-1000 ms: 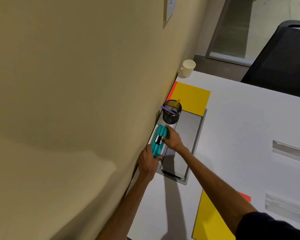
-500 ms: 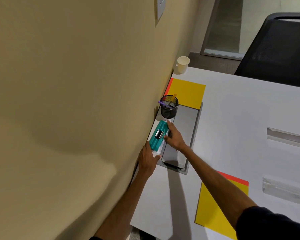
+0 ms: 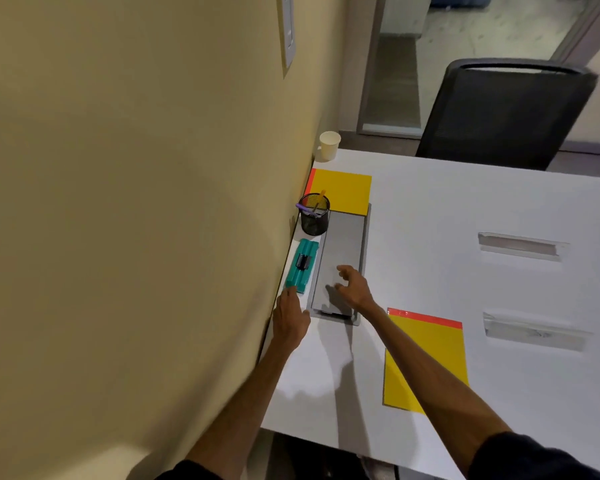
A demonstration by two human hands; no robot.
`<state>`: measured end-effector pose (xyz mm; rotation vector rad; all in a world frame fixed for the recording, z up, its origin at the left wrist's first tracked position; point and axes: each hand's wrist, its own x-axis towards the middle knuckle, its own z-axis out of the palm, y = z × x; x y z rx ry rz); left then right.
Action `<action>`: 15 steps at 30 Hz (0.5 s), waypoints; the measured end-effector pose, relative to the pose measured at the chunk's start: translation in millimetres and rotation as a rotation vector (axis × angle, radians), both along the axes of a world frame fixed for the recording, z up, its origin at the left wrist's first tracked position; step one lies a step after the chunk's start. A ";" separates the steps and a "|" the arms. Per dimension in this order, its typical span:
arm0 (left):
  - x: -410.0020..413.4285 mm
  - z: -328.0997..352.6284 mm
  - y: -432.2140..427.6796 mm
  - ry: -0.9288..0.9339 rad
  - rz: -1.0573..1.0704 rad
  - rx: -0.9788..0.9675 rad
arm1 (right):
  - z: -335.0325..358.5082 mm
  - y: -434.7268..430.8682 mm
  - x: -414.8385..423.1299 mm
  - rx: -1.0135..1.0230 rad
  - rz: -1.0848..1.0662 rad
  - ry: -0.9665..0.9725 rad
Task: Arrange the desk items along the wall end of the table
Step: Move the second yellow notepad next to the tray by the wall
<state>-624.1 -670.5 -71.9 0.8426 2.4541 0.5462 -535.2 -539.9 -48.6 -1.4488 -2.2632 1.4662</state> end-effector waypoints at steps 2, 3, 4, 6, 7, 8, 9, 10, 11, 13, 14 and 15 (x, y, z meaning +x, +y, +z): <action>10.1 6.9 -2.1 -0.050 -0.029 0.050 | 4.3 -7.7 17.9 0.027 -0.041 -0.003; 15.7 9.9 -1.9 -0.073 -0.050 0.064 | 6.1 -10.9 26.6 0.038 -0.060 -0.001; 21.3 12.3 -1.7 -0.089 -0.077 0.071 | 7.7 -13.8 35.8 0.052 -0.078 0.000; 33.9 15.4 -0.3 -0.096 -0.142 0.068 | 10.5 -19.4 54.7 0.083 -0.116 0.002; 40.8 16.3 0.6 -0.089 -0.177 0.066 | 11.7 -21.8 65.0 0.097 -0.133 0.000; 48.1 17.1 1.4 -0.084 -0.210 0.064 | 13.0 -24.4 75.5 0.105 -0.150 -0.003; 55.3 18.1 2.2 -0.083 -0.242 0.063 | 14.2 -26.9 86.3 0.111 -0.169 -0.005; 62.2 19.4 3.5 -0.085 -0.273 0.066 | 15.6 -28.8 96.9 0.116 -0.192 -0.008; 68.8 20.4 5.1 -0.089 -0.301 0.070 | 16.9 -30.1 108.1 0.121 -0.217 -0.011; 80.6 21.4 8.9 -0.099 -0.352 0.083 | 17.6 -30.8 131.2 0.131 -0.267 -0.027; 86.3 21.2 10.8 -0.107 -0.380 0.089 | 17.1 -30.5 143.2 0.132 -0.291 -0.042; 92.0 21.0 12.5 -0.117 -0.407 0.090 | 16.4 -30.1 155.0 0.129 -0.317 -0.059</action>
